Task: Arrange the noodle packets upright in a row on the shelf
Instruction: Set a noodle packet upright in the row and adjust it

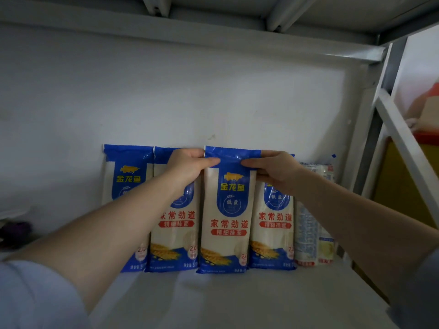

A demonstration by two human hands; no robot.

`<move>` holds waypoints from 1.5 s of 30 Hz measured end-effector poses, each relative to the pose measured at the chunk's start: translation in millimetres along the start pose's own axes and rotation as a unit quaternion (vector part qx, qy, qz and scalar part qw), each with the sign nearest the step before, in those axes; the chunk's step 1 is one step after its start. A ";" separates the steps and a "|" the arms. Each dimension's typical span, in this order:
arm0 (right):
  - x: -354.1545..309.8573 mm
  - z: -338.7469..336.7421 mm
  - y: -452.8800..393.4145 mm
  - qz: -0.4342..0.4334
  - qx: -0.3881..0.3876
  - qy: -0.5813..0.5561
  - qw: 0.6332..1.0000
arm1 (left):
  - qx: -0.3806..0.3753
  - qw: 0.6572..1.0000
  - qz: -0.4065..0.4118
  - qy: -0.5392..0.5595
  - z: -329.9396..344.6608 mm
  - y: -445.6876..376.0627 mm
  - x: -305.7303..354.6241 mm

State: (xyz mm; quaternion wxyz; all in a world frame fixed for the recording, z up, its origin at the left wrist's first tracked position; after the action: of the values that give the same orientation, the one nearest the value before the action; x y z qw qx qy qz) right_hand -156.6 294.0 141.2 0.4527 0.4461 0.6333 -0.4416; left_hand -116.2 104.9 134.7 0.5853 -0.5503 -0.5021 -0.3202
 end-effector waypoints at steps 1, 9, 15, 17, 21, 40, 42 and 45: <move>-1.2 -2.9 -1.2 -0.011 0.014 0.020 1.000 | 0.006 1.000 0.000 0.001 -2.7 -2.1 1.6; -6.7 -11.0 -6.3 -0.072 0.047 0.122 0.989 | 0.004 0.999 0.046 -0.016 -5.3 -9.5 15.5; -11.8 -10.7 -3.0 -0.095 0.041 0.136 0.985 | 0.001 0.998 0.057 -0.023 -4.1 -10.5 18.6; -11.7 -8.2 -0.5 -0.088 0.046 0.135 0.986 | 0.012 0.998 0.057 -0.011 -3.7 -9.3 15.8; -0.6 -5.1 0.2 -0.053 0.049 0.110 0.991 | 0.021 0.997 0.067 -0.030 -4.8 -8.3 10.4; 110.8 29.0 67.1 0.079 -0.034 0.446 0.891 | -0.083 0.915 -0.037 -0.392 17.0 104.7 -121.8; 121.8 35.0 68.4 0.089 -0.023 0.453 0.887 | -0.064 0.910 -0.029 -0.409 17.3 104.8 -124.9; 124.6 43.3 71.2 0.070 -0.001 0.514 0.855 | -0.053 0.905 -0.019 -0.422 19.6 104.4 -124.5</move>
State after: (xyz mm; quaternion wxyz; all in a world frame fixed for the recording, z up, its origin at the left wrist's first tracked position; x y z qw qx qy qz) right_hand -104.1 288.0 0.9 0.0932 0.6521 0.7434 -0.1157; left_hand -60.1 121.4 -18.2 0.2828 -0.6546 -0.6946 -0.0949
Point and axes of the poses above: each hand's wrist, its own y-axis away from the middle knuckle, its own z-axis out of the palm, x = y × z, the point moved 5 cm from there along -y, towards the middle knuckle, and after that the axes turned 7 degrees about y, right-handed, at the moved point
